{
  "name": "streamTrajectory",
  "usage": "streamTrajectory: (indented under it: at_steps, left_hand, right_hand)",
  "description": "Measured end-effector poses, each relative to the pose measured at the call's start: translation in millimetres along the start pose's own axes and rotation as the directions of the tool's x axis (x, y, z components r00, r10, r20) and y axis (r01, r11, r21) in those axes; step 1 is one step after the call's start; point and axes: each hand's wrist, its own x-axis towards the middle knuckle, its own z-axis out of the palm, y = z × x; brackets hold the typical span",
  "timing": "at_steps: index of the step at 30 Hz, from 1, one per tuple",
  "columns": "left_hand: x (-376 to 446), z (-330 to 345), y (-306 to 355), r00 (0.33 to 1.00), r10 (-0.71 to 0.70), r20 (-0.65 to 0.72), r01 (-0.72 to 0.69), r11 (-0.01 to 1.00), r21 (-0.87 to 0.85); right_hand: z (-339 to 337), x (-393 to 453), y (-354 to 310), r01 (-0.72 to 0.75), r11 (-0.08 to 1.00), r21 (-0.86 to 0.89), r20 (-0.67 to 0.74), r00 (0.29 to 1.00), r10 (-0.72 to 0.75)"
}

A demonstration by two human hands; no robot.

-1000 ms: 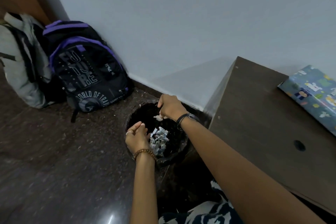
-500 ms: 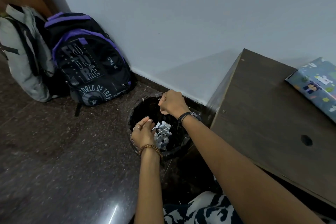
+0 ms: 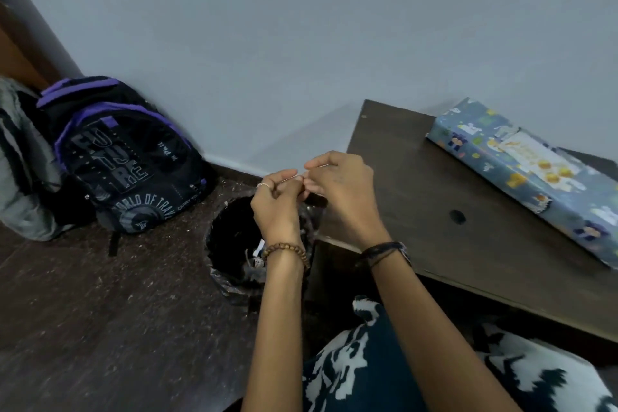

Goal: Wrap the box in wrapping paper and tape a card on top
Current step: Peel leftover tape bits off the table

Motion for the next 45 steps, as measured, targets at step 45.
streamTrajectory:
  at_steps: [45]
  left_hand:
    - [-79, 120, -64, 0.840, 0.410, 0.354, -0.538, 0.550, 0.639]
  right_hand:
    - [-239, -51, 77, -0.177, 0.804, -0.567, -0.699, 0.619, -0.357]
